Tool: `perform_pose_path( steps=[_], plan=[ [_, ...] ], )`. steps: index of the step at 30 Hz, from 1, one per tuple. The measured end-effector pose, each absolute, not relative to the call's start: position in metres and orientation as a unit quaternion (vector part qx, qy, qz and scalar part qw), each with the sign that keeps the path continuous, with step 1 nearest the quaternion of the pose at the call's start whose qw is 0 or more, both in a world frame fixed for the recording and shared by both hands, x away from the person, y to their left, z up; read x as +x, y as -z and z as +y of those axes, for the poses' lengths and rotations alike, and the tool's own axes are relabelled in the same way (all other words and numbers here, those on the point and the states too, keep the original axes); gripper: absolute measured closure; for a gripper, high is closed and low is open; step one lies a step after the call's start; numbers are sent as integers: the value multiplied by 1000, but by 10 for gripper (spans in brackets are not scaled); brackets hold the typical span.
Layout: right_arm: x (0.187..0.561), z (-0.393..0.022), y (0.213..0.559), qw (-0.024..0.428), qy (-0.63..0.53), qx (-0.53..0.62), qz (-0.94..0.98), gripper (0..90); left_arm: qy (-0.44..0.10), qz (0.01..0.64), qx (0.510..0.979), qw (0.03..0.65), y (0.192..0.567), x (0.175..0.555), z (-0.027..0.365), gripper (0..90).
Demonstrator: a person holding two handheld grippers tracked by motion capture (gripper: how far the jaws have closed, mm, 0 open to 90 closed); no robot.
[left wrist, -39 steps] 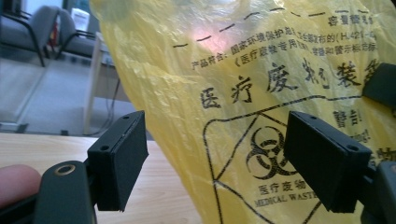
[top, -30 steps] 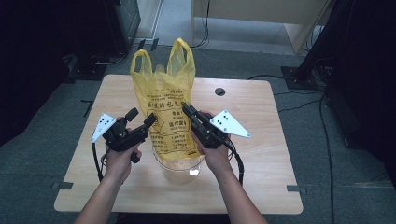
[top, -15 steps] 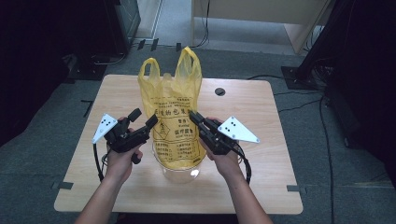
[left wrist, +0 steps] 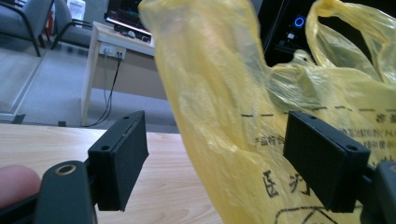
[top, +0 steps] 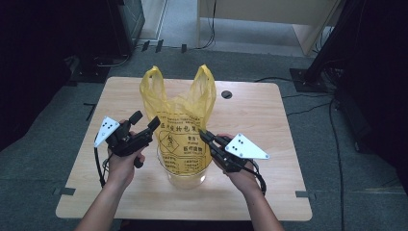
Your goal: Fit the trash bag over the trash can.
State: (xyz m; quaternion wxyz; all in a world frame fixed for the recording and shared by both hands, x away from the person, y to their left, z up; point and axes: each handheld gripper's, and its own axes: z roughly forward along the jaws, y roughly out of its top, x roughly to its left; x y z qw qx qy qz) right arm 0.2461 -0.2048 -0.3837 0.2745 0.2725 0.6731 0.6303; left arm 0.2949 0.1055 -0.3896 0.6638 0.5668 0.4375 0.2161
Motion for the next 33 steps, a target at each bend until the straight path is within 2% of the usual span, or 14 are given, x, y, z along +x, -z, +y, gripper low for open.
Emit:
perform_pose_path(
  steps=[6, 9, 10, 12, 13, 14, 15, 16, 17, 20, 21, 25, 28, 33],
  plan=[
    [243, -206, 389, 277, -615, 266, 688, 868, -194, 442, 577, 659, 394, 301, 100, 202],
    [243, -205, 390, 275, -614, 265, 691, 867, -209, 433, 590, 649, 394, 299, 97, 311],
    [242, -205, 391, 277, -612, 263, 692, 866, -225, 429, 599, 638, 394, 297, 95, 311],
    [241, -202, 394, 279, -605, 261, 698, 860, -227, 422, 604, 637, 394, 293, 94, 525],
    [241, -202, 394, 279, -605, 261, 698, 860, -227, 422, 604, 637, 394, 293, 94, 589],
    [240, -202, 396, 281, -601, 261, 702, 848, -220, 416, 606, 641, 394, 291, 95, 640],
    [240, -202, 396, 281, -601, 261, 702, 848, -220, 412, 607, 643, 394, 289, 95, 640],
    [240, -204, 397, 279, -599, 264, 702, 820, -217, 400, 613, 646, 394, 285, 94, 710],
    [240, -204, 397, 279, -599, 264, 702, 820, -217, 400, 613, 646, 394, 285, 94, 735],
    [241, -208, 396, 270, -605, 276, 696, 768, -225, 384, 623, 644, 396, 278, 93, 771],
    [242, -211, 393, 266, -615, 283, 686, 724, -231, 377, 625, 644, 397, 275, 92, 773],
    [243, -213, 387, 270, -620, 297, 674, 660, -243, 367, 625, 644, 399, 270, 90, 772],
    [243, -214, 377, 284, -633, 305, 653, 558, -248, 362, 624, 647, 402, 264, 89, 772],
    [242, -211, 364, 289, -643, 308, 639, 533, -244, 357, 631, 644, 407, 261, 87, 767]
  ],
)
